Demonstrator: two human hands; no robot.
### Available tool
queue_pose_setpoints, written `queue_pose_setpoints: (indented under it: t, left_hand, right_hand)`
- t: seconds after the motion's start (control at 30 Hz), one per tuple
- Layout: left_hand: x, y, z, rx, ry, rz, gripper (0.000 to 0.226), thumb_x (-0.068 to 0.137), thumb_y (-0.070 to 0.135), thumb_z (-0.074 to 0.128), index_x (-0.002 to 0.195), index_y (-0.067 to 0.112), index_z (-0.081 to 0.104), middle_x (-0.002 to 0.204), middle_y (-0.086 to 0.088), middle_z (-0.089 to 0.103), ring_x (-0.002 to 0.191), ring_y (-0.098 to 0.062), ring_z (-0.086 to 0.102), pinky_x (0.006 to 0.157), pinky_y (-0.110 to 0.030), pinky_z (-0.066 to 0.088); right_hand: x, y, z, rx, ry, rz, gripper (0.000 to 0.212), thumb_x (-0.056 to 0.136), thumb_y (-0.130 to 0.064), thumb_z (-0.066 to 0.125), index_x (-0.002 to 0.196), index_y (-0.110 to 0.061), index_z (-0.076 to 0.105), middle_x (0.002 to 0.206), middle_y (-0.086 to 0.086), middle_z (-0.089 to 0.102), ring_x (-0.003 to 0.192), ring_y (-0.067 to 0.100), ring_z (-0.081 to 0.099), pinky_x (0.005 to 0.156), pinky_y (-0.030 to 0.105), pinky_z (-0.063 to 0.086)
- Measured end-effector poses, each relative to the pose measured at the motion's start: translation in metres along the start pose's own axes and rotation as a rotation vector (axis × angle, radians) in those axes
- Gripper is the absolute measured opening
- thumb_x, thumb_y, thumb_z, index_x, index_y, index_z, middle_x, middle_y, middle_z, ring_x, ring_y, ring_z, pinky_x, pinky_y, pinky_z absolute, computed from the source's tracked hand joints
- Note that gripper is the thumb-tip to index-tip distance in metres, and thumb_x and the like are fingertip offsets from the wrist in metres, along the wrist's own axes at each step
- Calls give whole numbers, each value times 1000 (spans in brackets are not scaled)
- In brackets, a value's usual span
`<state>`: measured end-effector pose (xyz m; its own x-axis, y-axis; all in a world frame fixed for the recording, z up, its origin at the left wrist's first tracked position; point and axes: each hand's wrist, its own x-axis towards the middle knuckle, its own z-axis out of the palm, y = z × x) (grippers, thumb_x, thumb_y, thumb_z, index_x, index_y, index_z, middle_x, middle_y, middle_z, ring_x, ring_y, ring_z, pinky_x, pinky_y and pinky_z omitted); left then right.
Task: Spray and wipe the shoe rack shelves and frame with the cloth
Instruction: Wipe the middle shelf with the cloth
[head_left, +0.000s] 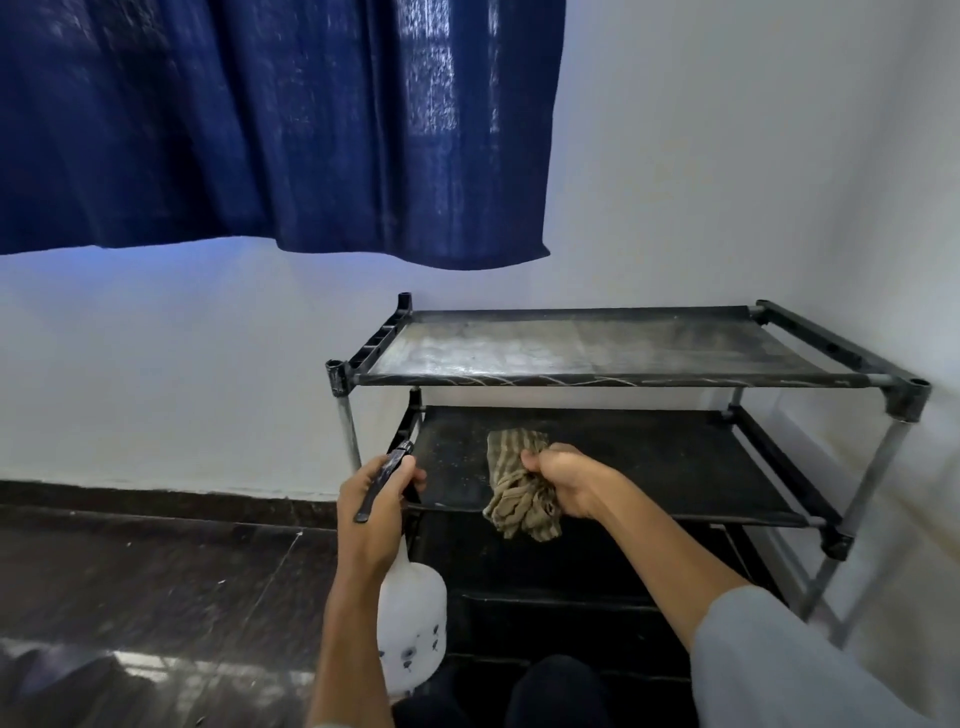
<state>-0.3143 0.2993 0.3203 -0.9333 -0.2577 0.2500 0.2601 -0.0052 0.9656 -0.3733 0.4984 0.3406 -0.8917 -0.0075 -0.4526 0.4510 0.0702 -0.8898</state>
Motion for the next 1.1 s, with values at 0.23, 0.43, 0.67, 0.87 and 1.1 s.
queue_pose_setpoints:
  t: [0.23,0.43,0.67,0.87,1.1]
  left_hand:
    - [18,-19,-9,65,-8,-57,29,87,25,63,81,-2,70,83,-22,70,89,-39,66,84,-45,52]
    - [20,-45,-13,112,88,-175,29,93,21,62,93,-8,66,102,-30,63,102,-40,62,96,-51,48]
    - [29,-58,-21,147,84,-113,31,95,16,58,76,-7,65,78,-32,63,70,-34,60,74,-48,50]
    - [31,-66,-17,135,104,-135,34,94,17,59,72,-8,59,65,-18,57,65,-23,54,66,-37,44]
    - [28,-75,-10,126,133,-206,37,94,19,58,70,-9,58,64,-18,55,64,-25,54,68,-38,45]
  right_hand:
    - [56,-14,28,-511,-28,-176,45,99,-32,42,138,-8,38,136,13,47,123,27,48,100,36,42]
    - [88,-23,65,-958,-197,-300,40,100,-34,41,132,-11,50,138,13,46,127,30,44,101,38,35]
    - [106,10,97,-1183,-138,-506,45,90,-50,54,130,-31,52,132,2,43,122,28,47,96,42,43]
    - [123,15,88,-1155,-180,-678,33,80,-23,74,112,-29,67,116,-6,61,105,16,59,90,35,49]
    - [163,4,98,-1134,228,-745,23,86,-21,66,109,-20,69,116,0,66,110,25,60,86,32,47]
